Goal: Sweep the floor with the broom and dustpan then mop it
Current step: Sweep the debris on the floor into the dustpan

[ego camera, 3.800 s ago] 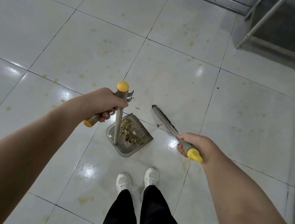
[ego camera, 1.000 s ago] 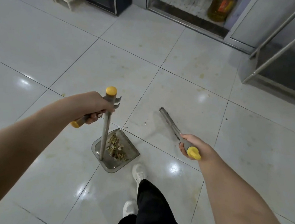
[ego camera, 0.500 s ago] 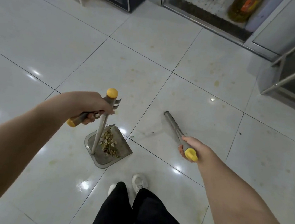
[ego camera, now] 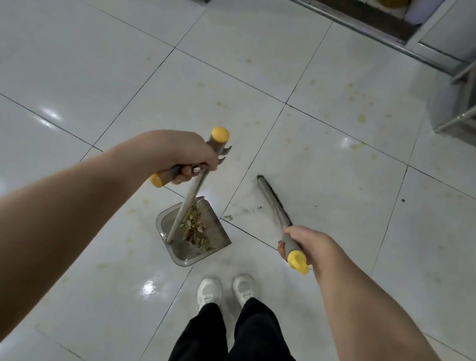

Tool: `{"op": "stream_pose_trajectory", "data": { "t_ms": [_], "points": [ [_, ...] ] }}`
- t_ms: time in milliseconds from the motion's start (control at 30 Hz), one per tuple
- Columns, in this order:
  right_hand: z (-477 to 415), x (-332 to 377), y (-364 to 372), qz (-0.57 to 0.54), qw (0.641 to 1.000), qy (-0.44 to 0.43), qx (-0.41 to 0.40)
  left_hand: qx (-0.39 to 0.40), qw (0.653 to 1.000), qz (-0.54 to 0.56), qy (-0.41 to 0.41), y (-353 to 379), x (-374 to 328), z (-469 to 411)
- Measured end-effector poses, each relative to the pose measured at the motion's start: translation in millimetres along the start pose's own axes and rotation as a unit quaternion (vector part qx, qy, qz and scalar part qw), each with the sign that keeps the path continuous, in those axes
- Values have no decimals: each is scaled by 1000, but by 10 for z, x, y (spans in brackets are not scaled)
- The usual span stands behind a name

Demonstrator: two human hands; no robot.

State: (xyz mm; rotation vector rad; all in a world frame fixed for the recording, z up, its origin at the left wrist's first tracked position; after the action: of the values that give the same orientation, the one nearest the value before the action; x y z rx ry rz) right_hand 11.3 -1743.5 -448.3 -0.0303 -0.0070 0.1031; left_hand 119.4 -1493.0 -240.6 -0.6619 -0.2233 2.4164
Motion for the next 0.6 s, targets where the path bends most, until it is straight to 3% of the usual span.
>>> {"op": "stream_pose_trajectory", "data": {
  "t_ms": [200, 433, 600],
  "points": [
    [102, -180, 582, 72, 995, 41, 56, 4, 1000, -3, 13, -46, 11, -60],
    [467, -152, 893, 51, 960, 92, 259, -3, 1000, 4, 12, -111, 119, -56],
    [664, -116, 403, 49, 970, 89, 222, -6, 1000, 9, 5, -159, 190, -13]
  ]
}}
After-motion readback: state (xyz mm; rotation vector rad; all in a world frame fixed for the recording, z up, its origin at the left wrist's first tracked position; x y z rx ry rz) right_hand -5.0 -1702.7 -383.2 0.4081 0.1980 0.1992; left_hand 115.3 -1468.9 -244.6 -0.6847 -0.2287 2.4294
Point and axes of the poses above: each hand's wrist, its own z-axis away from the middle knuckle, its own y-axis out of the palm, x = y × z, the point moved 5 cm from there along -z, towards the middle knuckle, and after that the axes turned 13 degrees about z, right-handed, at the moved point
